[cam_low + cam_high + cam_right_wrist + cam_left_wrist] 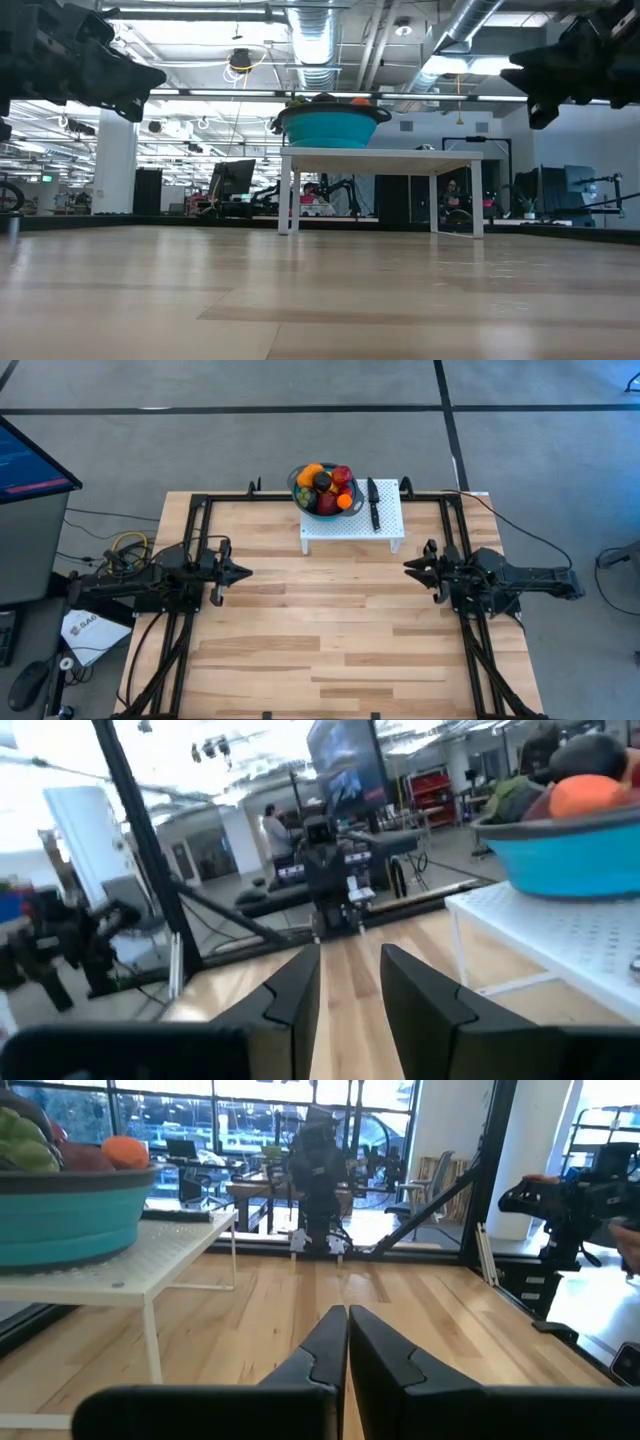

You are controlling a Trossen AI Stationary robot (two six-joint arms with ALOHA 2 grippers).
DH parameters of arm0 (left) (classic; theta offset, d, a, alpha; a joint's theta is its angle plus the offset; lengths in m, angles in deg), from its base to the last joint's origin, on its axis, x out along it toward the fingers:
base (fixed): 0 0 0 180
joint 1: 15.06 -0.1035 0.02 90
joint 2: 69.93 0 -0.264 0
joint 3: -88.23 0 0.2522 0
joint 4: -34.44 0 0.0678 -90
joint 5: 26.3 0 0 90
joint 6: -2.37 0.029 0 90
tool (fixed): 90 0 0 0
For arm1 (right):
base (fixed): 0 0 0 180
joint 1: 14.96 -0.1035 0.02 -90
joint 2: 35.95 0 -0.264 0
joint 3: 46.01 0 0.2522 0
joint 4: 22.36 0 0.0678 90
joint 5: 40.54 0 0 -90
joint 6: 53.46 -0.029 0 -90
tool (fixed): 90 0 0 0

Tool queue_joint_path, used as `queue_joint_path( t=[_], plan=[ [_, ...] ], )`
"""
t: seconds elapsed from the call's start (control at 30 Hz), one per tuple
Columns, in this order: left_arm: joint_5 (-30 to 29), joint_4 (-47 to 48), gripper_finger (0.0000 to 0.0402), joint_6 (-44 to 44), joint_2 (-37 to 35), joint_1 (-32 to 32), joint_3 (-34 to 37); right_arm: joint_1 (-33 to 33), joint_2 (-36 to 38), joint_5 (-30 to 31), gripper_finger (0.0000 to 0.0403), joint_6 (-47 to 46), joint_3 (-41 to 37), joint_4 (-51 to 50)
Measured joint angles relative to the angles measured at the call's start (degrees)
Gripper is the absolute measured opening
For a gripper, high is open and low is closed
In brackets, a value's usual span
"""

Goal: Pick & Place Fruit
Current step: Return to Home Position

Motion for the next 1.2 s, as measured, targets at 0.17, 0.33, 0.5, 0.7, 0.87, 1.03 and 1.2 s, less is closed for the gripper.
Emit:
queue_joint_path(
  t=[0.17,0.33,0.5,0.7,0.87,1.03,1.2],
  plan=[
    [0.0,-0.6,0.0008,0.0,0.5,0.0,0.0,-1.0,0.0,-2.9,0.0093,16.2,0.0,-2.7],
    [0.0,-0.9,0.0008,0.0,0.8,0.0,0.0,-1.0,0.0,-7.7,0.0077,23.7,0.0,-5.8],
    [0.0,-0.9,0.0008,0.0,0.8,0.0,0.0,-1.0,0.0,-7.6,0.0010,17.4,0.0,-5.9],
    [0.0,-1.0,0.0008,0.0,0.8,0.0,0.0,-1.0,0.0,-7.4,0.0002,19.1,-0.1,-5.9],
    [0.0,-1.3,0.0008,0.0,0.8,0.0,0.0,-1.3,0.0,-7.3,0.0002,19.1,-0.1,-5.9],
    [0.0,-1.3,0.0008,0.0,0.8,0.0,0.0,-1.2,-0.5,-7.2,0.0001,19.1,-0.1,-6.0],
    [0.0,-1.4,0.0008,0.0,0.8,0.0,0.0,-1.2,-1.3,-7.2,0.0009,19.1,-0.1,-6.0]
  ],
)
